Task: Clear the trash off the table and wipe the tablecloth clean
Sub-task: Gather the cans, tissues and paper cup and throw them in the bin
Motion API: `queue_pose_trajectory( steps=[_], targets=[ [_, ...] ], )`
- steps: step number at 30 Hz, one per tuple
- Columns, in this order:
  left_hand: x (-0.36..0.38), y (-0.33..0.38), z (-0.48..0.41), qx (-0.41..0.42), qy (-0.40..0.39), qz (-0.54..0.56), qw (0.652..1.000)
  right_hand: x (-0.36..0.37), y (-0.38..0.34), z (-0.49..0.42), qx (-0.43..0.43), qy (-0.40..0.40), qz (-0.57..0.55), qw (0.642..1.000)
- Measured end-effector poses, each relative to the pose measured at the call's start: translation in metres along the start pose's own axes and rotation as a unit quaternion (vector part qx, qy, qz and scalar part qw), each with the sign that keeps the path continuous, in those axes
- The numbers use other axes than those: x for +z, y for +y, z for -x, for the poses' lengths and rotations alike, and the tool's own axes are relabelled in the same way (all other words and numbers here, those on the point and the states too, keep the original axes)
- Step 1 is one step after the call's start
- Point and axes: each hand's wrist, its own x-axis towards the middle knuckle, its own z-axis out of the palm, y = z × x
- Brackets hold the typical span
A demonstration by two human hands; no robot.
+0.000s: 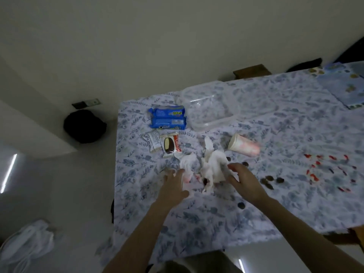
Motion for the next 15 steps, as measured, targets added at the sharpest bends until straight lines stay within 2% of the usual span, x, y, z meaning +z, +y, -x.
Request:
queue_pose_trajectory(
  steps=[3, 6, 8, 11, 13, 15],
  targets=[
    [0.014, 0.004, 0.003, -0.014, 0.011, -0.039, 0.999, -0.006, 0.005, -0.016, -0.049, -0.074, 0.028, 0.996],
    [0.026, 0.003, 0.005, -0.029, 0.05, -0.03, 0.998, -0.007, 0.006, -0.027, -0.09, -0.097, 0.062, 0.989],
    [0.034, 0.004, 0.004, -0.028, 0.073, 0.011, 0.997, -0.01, 0.007, -0.032, -0.121, -0.076, 0.067, 0.988],
    [0.043, 0.013, -0.005, -0.006, 0.103, 0.038, 0.994, -0.024, 0.02, -0.044, -0.141, 0.006, 0.097, 0.985],
    [0.047, 0.025, -0.015, -0.006, 0.118, 0.059, 0.991, -0.035, 0.03, -0.054, -0.123, 0.05, 0.125, 0.983],
    [0.048, 0.04, -0.025, -0.015, 0.117, 0.079, 0.99, -0.045, 0.04, -0.066, -0.076, 0.062, 0.15, 0.984]
  ],
)
